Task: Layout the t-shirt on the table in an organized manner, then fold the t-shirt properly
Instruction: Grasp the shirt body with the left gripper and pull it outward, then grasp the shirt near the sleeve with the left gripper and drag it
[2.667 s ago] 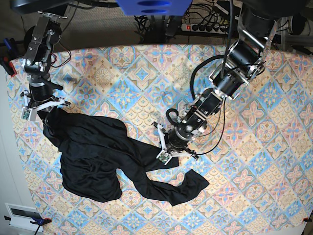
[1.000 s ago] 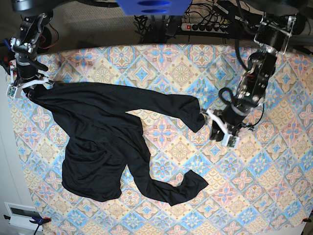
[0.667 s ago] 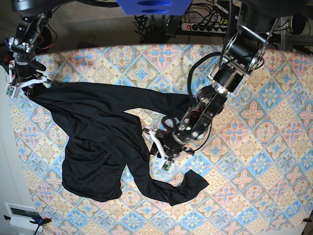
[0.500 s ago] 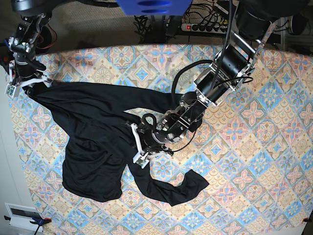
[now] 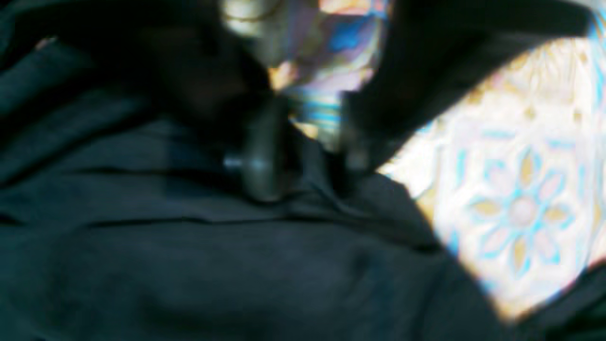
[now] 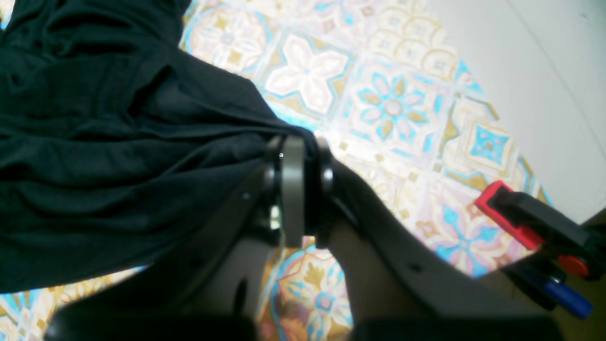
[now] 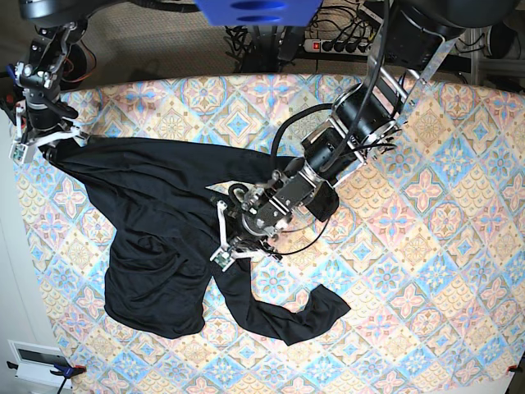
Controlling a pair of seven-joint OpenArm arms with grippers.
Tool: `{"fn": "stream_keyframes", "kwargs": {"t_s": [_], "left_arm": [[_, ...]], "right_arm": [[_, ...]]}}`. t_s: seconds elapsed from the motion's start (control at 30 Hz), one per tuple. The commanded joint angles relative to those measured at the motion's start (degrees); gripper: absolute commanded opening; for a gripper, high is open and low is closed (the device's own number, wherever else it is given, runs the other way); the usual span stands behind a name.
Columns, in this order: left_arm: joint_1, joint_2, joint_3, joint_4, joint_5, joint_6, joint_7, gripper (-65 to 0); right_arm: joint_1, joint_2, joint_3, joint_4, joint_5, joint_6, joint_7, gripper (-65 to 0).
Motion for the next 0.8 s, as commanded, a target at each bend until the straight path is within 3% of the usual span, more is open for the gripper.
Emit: {"fn": "stream_keyframes", "kwargs": {"t_s": [0.0,0.1,0.2,0.4,0.53,0.77], "left_arm": [[-1.46,-0.04,-0.16,0.42,0.39,-0.05,-0.66,-63.2],[-1.37,-3.47,-0.34,3.85,0.3,0.12,-1.46,-63.9],[1.71,-11.03,-1.48,17.91,0.3,0.12,-1.02,-65.0],[9.09,-20.96,-16.16,36.73,-0.84,0.03,5.75,-65.0],[12.7,-29.84,-24.25,43.85,-9.99,0.03,6.46,-65.0],[19.56,-42.5,-40.69,54.66,-21.33,0.03,6.54,-65.0]], "right_arm": [[0.08,0.9,0.45,0.98,0.49,-0.01,1.45,-64.9],[0.08,0.9,0.45,0.98,0.49,-0.01,1.45,-64.9],[0.08,0.9,0.45,0.98,0.49,-0.01,1.45,-64.9],[0.08,0.9,0.37,0.98,0.49,-0.01,1.45,-64.9],[0.08,0.9,-0.25,1.15,0.58,0.08,1.45,-64.9],[-0.18,0.9,-6.93,1.5,8.23,0.08,1.89,-64.9]]}}
